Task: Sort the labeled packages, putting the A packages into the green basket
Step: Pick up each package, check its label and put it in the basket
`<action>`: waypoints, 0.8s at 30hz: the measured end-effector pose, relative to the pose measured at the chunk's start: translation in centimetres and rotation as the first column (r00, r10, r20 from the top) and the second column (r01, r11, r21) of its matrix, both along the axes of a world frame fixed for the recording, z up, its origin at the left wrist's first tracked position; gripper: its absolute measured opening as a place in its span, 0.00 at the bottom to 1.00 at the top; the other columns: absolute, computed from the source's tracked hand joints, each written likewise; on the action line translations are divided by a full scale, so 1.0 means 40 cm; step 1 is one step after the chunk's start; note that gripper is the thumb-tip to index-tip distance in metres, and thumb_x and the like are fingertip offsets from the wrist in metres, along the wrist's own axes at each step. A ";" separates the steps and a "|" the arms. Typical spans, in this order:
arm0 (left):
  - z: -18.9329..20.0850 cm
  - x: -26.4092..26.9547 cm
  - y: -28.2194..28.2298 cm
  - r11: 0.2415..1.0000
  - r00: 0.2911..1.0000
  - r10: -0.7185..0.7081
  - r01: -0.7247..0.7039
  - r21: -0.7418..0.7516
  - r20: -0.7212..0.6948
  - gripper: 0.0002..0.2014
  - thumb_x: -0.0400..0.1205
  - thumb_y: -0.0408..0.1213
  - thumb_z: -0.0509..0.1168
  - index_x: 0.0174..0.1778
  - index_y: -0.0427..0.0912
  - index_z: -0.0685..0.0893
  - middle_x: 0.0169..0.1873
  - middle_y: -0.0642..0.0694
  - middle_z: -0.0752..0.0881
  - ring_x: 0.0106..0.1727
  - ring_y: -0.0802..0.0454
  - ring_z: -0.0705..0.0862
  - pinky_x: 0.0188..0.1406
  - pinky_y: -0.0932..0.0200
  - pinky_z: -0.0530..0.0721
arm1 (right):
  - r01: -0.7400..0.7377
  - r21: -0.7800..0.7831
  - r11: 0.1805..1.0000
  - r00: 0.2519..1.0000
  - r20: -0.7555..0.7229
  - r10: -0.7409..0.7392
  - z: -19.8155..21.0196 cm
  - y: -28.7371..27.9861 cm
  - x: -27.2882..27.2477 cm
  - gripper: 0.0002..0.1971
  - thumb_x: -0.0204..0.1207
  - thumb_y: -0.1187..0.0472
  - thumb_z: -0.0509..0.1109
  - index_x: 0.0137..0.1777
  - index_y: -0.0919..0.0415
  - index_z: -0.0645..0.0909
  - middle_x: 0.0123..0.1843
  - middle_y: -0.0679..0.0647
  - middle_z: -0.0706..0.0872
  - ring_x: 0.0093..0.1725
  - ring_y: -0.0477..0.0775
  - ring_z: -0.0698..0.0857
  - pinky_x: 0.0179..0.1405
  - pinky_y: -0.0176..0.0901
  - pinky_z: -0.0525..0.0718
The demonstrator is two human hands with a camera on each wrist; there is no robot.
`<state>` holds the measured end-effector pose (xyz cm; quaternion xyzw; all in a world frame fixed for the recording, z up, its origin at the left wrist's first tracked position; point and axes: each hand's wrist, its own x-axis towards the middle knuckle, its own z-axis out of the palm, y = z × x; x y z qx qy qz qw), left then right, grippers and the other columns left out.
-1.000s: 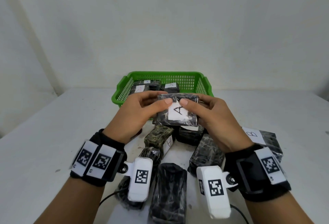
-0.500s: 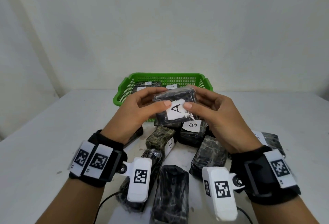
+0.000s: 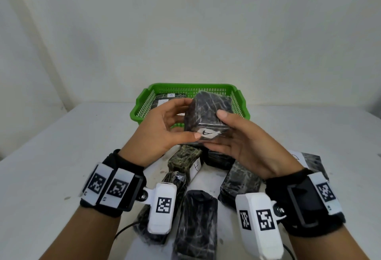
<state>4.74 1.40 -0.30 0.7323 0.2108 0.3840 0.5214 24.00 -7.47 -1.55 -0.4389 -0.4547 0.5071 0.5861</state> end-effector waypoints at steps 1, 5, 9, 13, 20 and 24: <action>0.001 0.000 -0.001 1.000 1.000 -0.023 0.023 -0.010 0.003 0.36 0.68 0.25 0.79 0.74 0.41 0.78 0.66 0.45 0.86 0.67 0.48 0.86 0.62 0.56 0.87 | 0.017 0.023 1.000 1.000 0.003 -0.017 0.001 0.000 -0.001 0.20 0.75 0.49 0.73 0.62 0.60 0.90 0.64 0.62 0.93 0.64 0.61 0.91 0.71 0.54 0.87; 0.002 0.001 -0.010 0.984 0.990 -0.138 0.138 -0.114 0.012 0.36 0.72 0.44 0.79 0.76 0.41 0.76 0.69 0.44 0.85 0.71 0.46 0.84 0.66 0.51 0.85 | 0.098 0.077 0.992 0.992 0.072 -0.103 -0.006 0.009 0.001 0.22 0.69 0.55 0.79 0.61 0.64 0.88 0.59 0.58 0.95 0.58 0.53 0.93 0.63 0.46 0.91; -0.003 0.011 -0.002 0.985 0.999 -0.035 0.039 -0.169 0.026 0.32 0.69 0.47 0.76 0.69 0.39 0.83 0.61 0.41 0.90 0.64 0.44 0.88 0.68 0.41 0.83 | 0.097 0.065 0.993 0.980 0.170 -0.107 -0.021 0.019 0.006 0.35 0.62 0.51 0.86 0.70 0.62 0.84 0.64 0.57 0.93 0.64 0.54 0.92 0.68 0.50 0.87; -0.007 0.008 0.004 0.990 1.000 -0.008 0.008 -0.142 0.002 0.37 0.65 0.48 0.78 0.71 0.41 0.81 0.61 0.44 0.90 0.65 0.48 0.88 0.70 0.42 0.81 | 0.184 0.079 0.980 0.955 0.221 -0.197 -0.016 0.015 0.007 0.43 0.55 0.40 0.88 0.70 0.58 0.85 0.65 0.53 0.92 0.63 0.48 0.92 0.66 0.47 0.88; -0.005 0.005 0.004 0.984 1.000 -0.008 0.011 -0.177 0.016 0.29 0.69 0.46 0.76 0.64 0.37 0.86 0.59 0.39 0.91 0.63 0.42 0.88 0.71 0.38 0.81 | 0.195 0.094 0.976 0.960 0.186 -0.210 -0.016 0.016 0.002 0.38 0.51 0.41 0.89 0.64 0.48 0.86 0.66 0.46 0.91 0.66 0.48 0.91 0.70 0.52 0.86; -0.006 0.001 0.005 0.981 1.000 -0.025 0.028 -0.191 0.016 0.28 0.70 0.46 0.76 0.65 0.37 0.85 0.61 0.40 0.89 0.66 0.42 0.87 0.73 0.39 0.79 | 0.208 0.097 0.973 0.953 0.202 -0.224 -0.010 0.008 0.001 0.31 0.49 0.47 0.94 0.51 0.42 0.83 0.50 0.31 0.94 0.58 0.41 0.93 0.75 0.57 0.84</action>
